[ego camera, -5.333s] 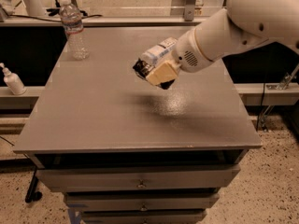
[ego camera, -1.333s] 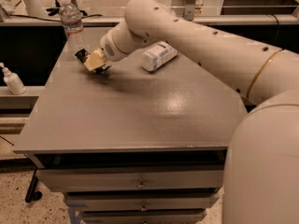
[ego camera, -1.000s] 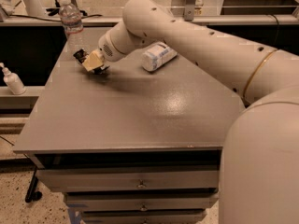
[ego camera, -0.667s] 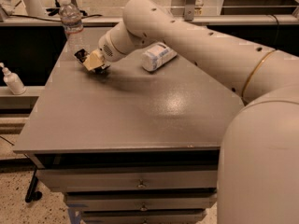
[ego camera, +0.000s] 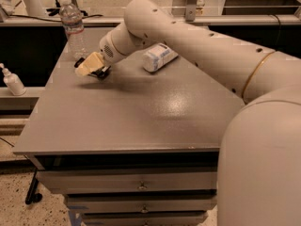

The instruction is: Move blue plastic bottle near water bottle

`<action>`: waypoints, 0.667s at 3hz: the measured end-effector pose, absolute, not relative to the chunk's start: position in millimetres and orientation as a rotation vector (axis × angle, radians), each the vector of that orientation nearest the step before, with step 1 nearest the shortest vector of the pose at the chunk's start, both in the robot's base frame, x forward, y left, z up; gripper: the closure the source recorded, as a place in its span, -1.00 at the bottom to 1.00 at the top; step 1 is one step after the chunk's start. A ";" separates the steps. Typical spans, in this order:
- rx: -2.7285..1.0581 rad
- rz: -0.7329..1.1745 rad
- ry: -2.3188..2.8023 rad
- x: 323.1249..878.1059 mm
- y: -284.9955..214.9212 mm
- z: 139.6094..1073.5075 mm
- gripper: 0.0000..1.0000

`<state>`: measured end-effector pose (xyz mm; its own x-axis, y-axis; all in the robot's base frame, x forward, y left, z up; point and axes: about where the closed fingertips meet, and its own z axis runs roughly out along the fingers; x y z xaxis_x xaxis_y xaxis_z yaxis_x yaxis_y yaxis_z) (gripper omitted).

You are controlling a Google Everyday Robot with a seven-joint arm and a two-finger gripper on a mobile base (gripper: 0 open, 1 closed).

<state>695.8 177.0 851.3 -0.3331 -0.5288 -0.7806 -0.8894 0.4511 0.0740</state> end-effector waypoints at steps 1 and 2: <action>-1.173 0.658 2.006 690.0 163.8 855.6 -1.00; -1.157 0.671 1.970 672.3 134.3 874.5 -1.00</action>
Offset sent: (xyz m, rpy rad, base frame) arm -0.0426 -0.0990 0.0512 0.0782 -0.0642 -0.0270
